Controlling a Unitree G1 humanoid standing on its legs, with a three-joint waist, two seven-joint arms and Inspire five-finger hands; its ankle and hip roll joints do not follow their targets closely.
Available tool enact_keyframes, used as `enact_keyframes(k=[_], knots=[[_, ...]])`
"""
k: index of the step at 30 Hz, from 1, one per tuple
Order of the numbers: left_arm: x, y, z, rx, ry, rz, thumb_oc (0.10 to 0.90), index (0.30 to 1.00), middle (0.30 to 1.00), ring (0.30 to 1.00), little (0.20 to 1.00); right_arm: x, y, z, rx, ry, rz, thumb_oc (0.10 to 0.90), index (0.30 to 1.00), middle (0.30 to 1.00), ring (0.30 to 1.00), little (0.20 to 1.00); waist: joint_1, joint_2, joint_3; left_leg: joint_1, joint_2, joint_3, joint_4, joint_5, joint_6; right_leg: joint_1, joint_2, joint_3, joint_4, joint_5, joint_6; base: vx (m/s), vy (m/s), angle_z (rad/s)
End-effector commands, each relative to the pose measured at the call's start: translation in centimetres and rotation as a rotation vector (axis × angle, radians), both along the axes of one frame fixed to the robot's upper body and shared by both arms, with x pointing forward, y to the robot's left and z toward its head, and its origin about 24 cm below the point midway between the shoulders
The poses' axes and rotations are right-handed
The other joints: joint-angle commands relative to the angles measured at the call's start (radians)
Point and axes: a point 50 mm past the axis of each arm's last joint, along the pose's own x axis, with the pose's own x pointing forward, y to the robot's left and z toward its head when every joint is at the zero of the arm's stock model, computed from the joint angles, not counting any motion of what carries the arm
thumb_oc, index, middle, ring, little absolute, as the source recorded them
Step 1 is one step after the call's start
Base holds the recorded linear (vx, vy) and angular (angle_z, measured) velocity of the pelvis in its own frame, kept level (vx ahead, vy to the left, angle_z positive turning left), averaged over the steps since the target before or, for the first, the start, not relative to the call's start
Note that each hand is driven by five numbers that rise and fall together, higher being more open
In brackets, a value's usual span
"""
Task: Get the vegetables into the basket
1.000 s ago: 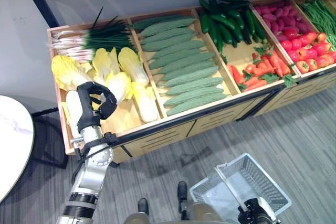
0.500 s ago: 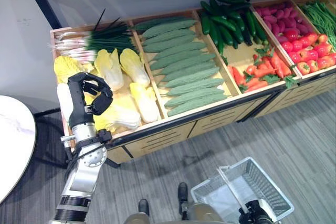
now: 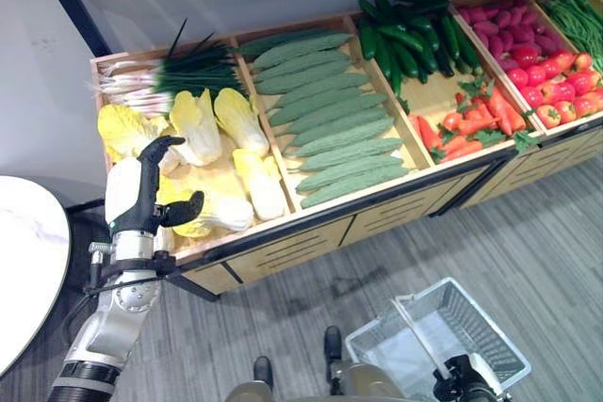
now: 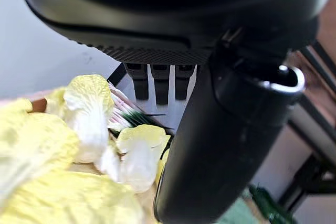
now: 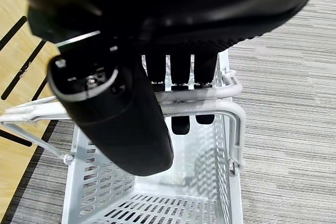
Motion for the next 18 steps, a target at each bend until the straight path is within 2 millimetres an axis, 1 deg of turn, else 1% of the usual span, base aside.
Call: enact_keyframes(k=[1, 4, 5, 7, 8, 13, 16, 18], knots=[[1.1, -0.9, 5.1, 0.214, -0.201, -0.114, 0.9, 1.0, 1.0, 1.0, 1.0, 1.0, -1.6, 0.9, -0.048, -0.039, 0.033, 0.4, 0.3, 0.3, 0.3, 0.3, -0.009, -0.045, -0.051, -0.035, 0.064, -0.028, 0.0, 0.003, -0.072, 0.066, -0.101, 0.029, 0.006, -0.045, 0.103, 0.0, 0.0, 0.0], [1.4, -0.5, 4.9, 0.343, -0.136, -0.134, 0.9, 1.0, 1.0, 1.0, 1.0, 1.1, -1.7, 1.0, -0.049, -0.044, 0.036, 0.4, 0.3, 0.3, 0.3, 0.3, -0.011, -0.043, -0.052, -0.035, 0.063, -0.028, 0.0, 0.002, -0.072, 0.066, -0.103, 0.028, 0.006, -0.045, 0.105, 0.0, 0.0, 0.0], [1.5, -0.5, 5.0, 0.416, -0.104, -0.16, 0.9, 1.0, 1.0, 1.0, 1.0, 1.2, -1.8, 1.0, -0.047, -0.045, 0.033, 0.4, 0.3, 0.3, 0.3, 0.3, -0.012, -0.042, -0.053, -0.033, 0.062, -0.026, 0.0, 0.001, -0.072, 0.066, -0.104, 0.031, 0.006, -0.044, 0.106, 0.0, 0.0, 0.0], [1.6, -0.2, 4.5, 0.445, -0.049, -0.168, 0.9, 1.0, 1.0, 1.0, 1.0, 1.2, -1.8, 1.1, -0.043, -0.045, 0.034, 0.4, 0.3, 0.3, 0.3, 0.3, -0.016, -0.041, -0.053, -0.031, 0.061, -0.024, 0.0, 0.001, -0.072, 0.065, -0.105, 0.033, 0.006, -0.043, 0.107, 0.0, 0.0, 0.0], [1.7, -0.2, 4.5, 0.445, -0.049, -0.168, 0.9, 1.0, 1.0, 1.0, 1.0, 1.2, -1.8, 1.1, -0.043, -0.045, 0.034, 0.4, 0.3, 0.3, 0.3, 0.3, -0.016, -0.041, -0.053, -0.031, 0.061, -0.024, 0.0, 0.001, -0.072, 0.065, -0.105, 0.033, 0.006, -0.043, 0.107, 0.0, 0.0, 0.0], [2.1, 0.1, 4.0, 0.562, 0.03, -0.19, 0.9, 1.0, 1.0, 1.0, 1.0, 1.4, -1.9, 1.1, -0.042, -0.049, 0.035, 0.4, 0.3, 0.3, 0.3, 0.3, -0.024, -0.039, -0.047, -0.034, 0.059, -0.021, 0.0, 0.002, -0.07, 0.059, -0.108, 0.038, 0.006, -0.041, 0.109, 0.0, 0.005, -0.01], [2.5, 0.0, 3.5, 0.577, 0.059, -0.196, 0.9, 1.0, 1.0, 1.0, 1.0, 1.4, -2.0, 1.2, -0.044, -0.047, 0.03, 0.4, 0.3, 0.3, 0.3, 0.3, -0.025, -0.036, -0.042, -0.038, 0.058, -0.022, 0.0, 0.001, -0.069, 0.054, -0.109, 0.04, 0.006, -0.04, 0.11, 0.0, 0.005, -0.01], [2.8, 0.4, 2.8, 0.564, 0.088, -0.177, 0.9, 1.0, 1.0, 1.0, 1.0, 1.6, -2.1, 1.3, -0.045, -0.05, 0.031, 0.4, 0.3, 0.3, 0.3, 0.3, -0.028, -0.035, -0.038, -0.041, 0.057, -0.02, 0.0, 0.003, -0.069, 0.05, -0.109, 0.043, 0.006, -0.039, 0.11, 0.0, 0.0, 0.0]])
